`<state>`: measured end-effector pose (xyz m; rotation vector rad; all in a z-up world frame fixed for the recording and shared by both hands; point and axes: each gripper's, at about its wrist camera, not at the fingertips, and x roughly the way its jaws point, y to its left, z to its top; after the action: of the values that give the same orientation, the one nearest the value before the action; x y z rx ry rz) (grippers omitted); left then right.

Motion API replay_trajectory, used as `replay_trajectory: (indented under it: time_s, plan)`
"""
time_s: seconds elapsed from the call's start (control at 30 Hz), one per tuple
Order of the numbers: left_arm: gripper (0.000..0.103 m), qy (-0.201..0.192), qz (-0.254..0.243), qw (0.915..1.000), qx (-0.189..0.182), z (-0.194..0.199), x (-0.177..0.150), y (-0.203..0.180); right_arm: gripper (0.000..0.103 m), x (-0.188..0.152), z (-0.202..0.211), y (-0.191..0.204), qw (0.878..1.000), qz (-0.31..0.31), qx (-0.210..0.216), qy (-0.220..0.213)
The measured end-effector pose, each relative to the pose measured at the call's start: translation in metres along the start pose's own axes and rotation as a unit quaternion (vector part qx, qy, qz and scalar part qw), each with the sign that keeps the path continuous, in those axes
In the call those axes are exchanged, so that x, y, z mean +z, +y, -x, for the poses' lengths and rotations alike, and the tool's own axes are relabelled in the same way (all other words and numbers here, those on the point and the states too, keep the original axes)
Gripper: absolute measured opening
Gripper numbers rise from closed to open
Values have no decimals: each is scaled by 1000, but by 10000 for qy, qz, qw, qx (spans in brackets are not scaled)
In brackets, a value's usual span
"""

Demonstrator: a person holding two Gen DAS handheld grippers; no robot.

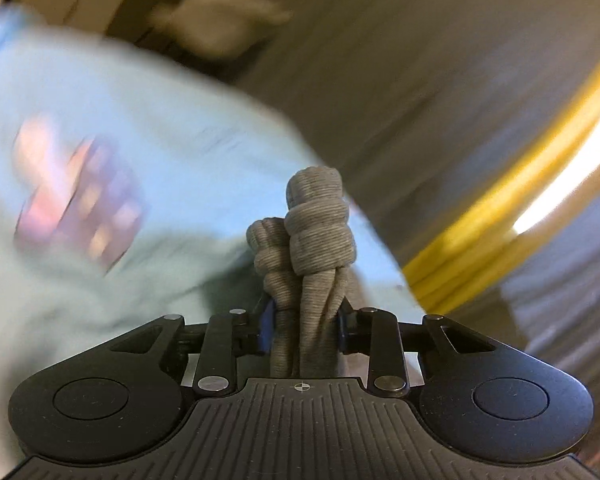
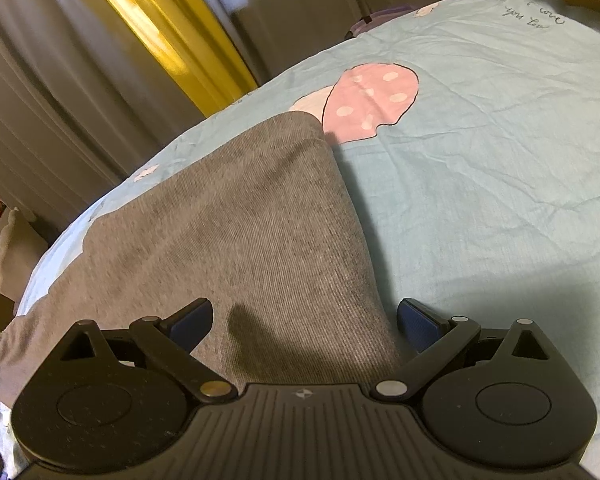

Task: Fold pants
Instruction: 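Grasp both cuffs of the leg ends with the left gripper and lift them, then fold the cuffs over toward the waistband and open the left gripper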

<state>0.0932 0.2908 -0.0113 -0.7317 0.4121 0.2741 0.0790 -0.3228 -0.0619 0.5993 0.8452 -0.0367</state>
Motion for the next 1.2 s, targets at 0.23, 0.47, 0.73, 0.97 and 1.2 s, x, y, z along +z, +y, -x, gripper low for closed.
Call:
replay_trajectory:
  time_s: [0.23,0.47,0.73,0.97,1.2]
  plan:
    - [31,-477,-1897,9768,-876,53,-17,-119,99,2,12,-10,9992,-312,153,-189]
    - [31,-126,-3020,9316,-2018,81,-98,-224,99,2,29,-18,9969,-517,400,-434]
    - [36,1517,-4276,8662,-2093,62,-253,-281,99,1,49,-27,9936,-723,570,-661]
    - [81,2709,-3978,8621,-1586,51,-251,-260,99,2,51,-30,9925,-784,681,-648]
    - [89,2370,-3077,9150,-1094,63,-194,-226,99,0,52,-10,9943,-320,869,-520]
